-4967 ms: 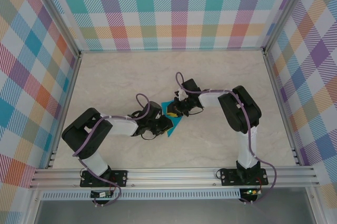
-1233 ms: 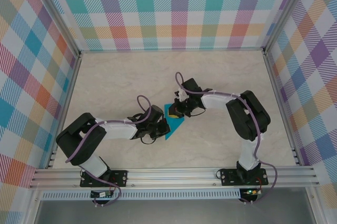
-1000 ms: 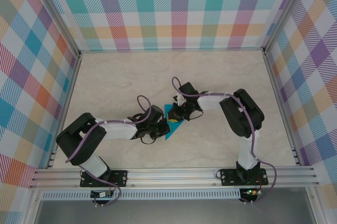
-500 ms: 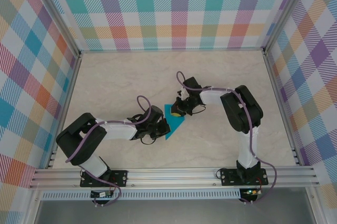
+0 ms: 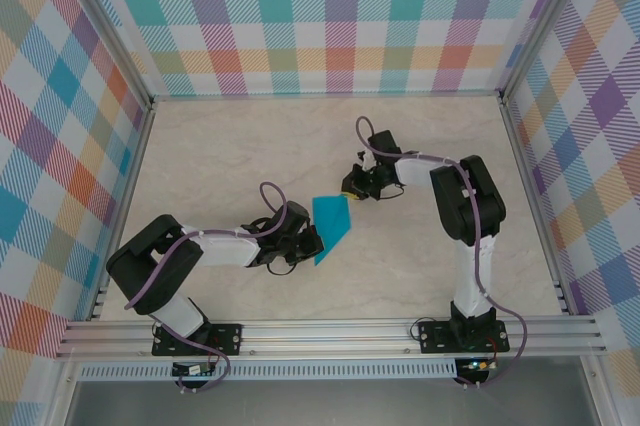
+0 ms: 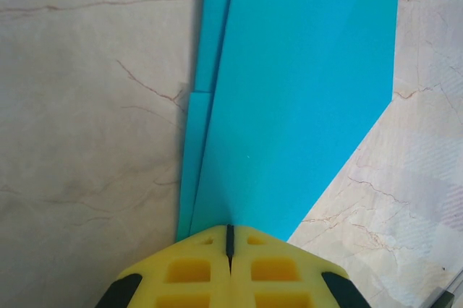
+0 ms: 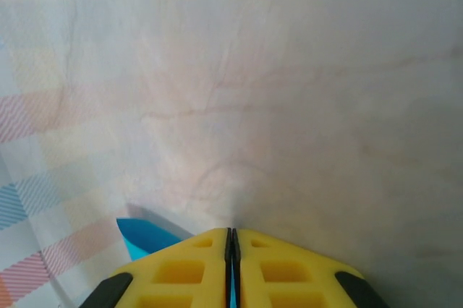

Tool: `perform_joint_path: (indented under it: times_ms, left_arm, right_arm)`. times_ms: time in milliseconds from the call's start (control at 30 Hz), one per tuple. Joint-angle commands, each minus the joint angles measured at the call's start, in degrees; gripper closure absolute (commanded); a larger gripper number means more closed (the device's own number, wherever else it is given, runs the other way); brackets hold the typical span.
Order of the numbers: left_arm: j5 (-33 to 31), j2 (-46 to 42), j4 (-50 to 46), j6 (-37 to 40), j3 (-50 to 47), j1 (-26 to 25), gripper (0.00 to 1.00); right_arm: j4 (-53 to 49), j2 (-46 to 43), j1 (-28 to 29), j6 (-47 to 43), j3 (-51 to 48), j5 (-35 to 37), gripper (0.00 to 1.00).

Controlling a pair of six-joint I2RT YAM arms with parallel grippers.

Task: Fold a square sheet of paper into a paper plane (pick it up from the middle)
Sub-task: Fourth fold the wing at the center of the table.

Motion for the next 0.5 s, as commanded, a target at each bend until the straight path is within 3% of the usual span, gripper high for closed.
perform_joint_path:
  times_ms: [0, 267, 467]
  left_arm:
    - [-0.75, 3.07, -14.03, 1.91, -4.05, -1.14, 0.98]
    - [-1.45, 2.19, -15.00, 2.27, -3.54, -1.23, 0.98]
    - [-1.56, 2.90, -13.73, 1.93, -3.19, -1.17, 0.98]
  right_arm:
    - [-0.02, -0.95, -0.93, -1.86, 1.39, 3.13, 0.86]
    - [2.95, -10.83, 0.91, 0.61, -5.63, -2.79, 0.83]
    - [3.53, -12.30, 6.56, 1.46, -9.72, -4.88, 0.84]
